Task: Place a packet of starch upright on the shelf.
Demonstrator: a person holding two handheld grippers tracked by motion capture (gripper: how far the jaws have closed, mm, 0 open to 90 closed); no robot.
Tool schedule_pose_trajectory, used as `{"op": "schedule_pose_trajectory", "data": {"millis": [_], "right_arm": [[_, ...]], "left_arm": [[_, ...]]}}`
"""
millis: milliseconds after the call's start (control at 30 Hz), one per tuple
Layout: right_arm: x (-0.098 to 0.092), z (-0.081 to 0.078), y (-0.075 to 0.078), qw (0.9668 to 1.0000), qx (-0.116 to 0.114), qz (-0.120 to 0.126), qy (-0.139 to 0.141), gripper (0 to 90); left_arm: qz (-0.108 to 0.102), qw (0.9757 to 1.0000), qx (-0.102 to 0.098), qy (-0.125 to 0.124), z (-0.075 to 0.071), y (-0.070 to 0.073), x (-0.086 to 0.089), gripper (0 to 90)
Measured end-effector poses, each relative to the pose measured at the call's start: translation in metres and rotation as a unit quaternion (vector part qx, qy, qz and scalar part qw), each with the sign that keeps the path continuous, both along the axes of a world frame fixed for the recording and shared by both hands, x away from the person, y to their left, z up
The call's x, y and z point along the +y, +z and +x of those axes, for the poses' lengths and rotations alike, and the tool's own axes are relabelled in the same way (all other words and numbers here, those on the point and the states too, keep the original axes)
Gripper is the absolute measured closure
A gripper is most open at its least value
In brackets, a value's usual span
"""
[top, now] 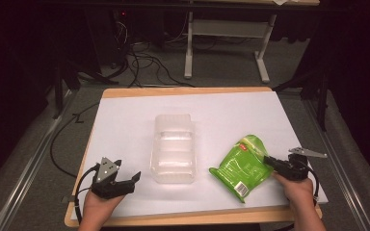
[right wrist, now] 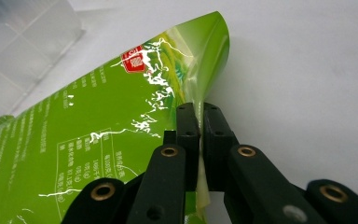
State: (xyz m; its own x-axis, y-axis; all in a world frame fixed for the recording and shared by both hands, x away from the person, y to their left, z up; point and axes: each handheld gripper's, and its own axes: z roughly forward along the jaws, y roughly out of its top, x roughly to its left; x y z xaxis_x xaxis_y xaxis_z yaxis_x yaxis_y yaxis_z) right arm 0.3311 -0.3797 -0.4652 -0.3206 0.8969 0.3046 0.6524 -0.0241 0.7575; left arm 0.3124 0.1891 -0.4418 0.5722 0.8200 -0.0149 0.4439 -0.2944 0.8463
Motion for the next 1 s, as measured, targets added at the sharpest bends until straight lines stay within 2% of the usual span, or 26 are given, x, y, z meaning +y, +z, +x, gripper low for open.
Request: {"op": "schedule_pose_trajectory", "data": {"millis": [100,167,233,267,333,400,433,467,500,533,567,600,767,800,867,900,967,1000], "right_arm": [[0.0,-0.001,0.002,1.0,-0.005,0.005,-0.001,88.6],[0.001,-0.002,0.006,0.9997,-0.021,0.011,0.004,88.7],[0.001,-0.003,0.007,0.9996,-0.023,0.014,0.003,88.8],[0.003,-0.006,0.013,0.9991,-0.037,0.022,0.005,89.0],[0.004,-0.006,0.016,0.9987,-0.044,0.025,0.007,89.0],[0.009,-0.011,0.026,0.9968,-0.07,0.034,0.016,89.3],[0.009,-0.011,0.026,0.9968,-0.07,0.034,0.016,89.3],[0.013,-0.013,0.032,0.9954,-0.085,0.038,0.024,89.4],[0.013,-0.013,0.032,0.9954,-0.085,0.038,0.024,89.4],[0.017,-0.016,0.039,0.9935,-0.102,0.04,0.031,89.5],[0.017,-0.016,0.039,0.9935,-0.102,0.04,0.031,89.5],[0.023,-0.018,0.046,0.9917,-0.116,0.039,0.039,89.8],[0.033,-0.023,0.059,0.9876,-0.145,0.036,0.049,90.0],[0.038,-0.026,0.067,0.9847,-0.162,0.036,0.053,90.0],[0.04,-0.027,0.069,0.9838,-0.168,0.033,0.052,90.0],[0.043,-0.031,0.076,0.981,-0.185,0.029,0.051,90.0],[0.045,-0.032,0.079,0.98,-0.19,0.028,0.051,90.0],[0.047,-0.034,0.083,0.9776,-0.204,0.02,0.05,90.0]], "left_arm": [[0.0,1.0,-0.001,0.001,0.0,0.0,0.0,18.8],[-0.002,1.0,-0.001,0.001,0.0,0.0,0.0,18.8],[-0.003,1.0,-0.001,0.002,0.0,0.001,0.001,18.7],[-0.003,1.0,-0.003,0.002,-0.001,0.001,0.001,18.7],[-0.005,1.0,-0.003,0.002,-0.001,0.001,0.001,18.7],[-0.006,1.0,-0.003,0.003,-0.002,0.001,0.002,18.7],[-0.006,1.0,-0.003,0.003,-0.002,0.001,0.002,18.8],[-0.006,1.0,-0.004,0.004,-0.002,0.001,0.002,18.7],[-0.007,1.0,-0.004,0.004,-0.002,0.001,0.002,18.7],[-0.007,0.9999,-0.005,0.005,-0.002,0.001,0.002,18.8],[-0.007,0.9999,-0.005,0.005,-0.002,0.001,0.002,18.7],[-0.006,1.0,-0.005,0.006,-0.002,0.002,0.002,18.8],[-0.009,0.9999,-0.008,0.009,-0.004,0.003,0.003,18.7],[-0.01,0.9999,-0.009,0.01,-0.004,0.003,0.003,18.7],[-0.012,0.9998,-0.008,0.012,-0.003,0.003,0.004,18.8],[-0.012,0.9998,-0.009,0.012,-0.003,0.003,0.004,18.8],[-0.011,0.9998,-0.01,0.011,-0.003,0.003,0.005,18.8],[-0.01,0.9998,-0.01,0.011,-0.003,0.003,0.005,18.8]]}}
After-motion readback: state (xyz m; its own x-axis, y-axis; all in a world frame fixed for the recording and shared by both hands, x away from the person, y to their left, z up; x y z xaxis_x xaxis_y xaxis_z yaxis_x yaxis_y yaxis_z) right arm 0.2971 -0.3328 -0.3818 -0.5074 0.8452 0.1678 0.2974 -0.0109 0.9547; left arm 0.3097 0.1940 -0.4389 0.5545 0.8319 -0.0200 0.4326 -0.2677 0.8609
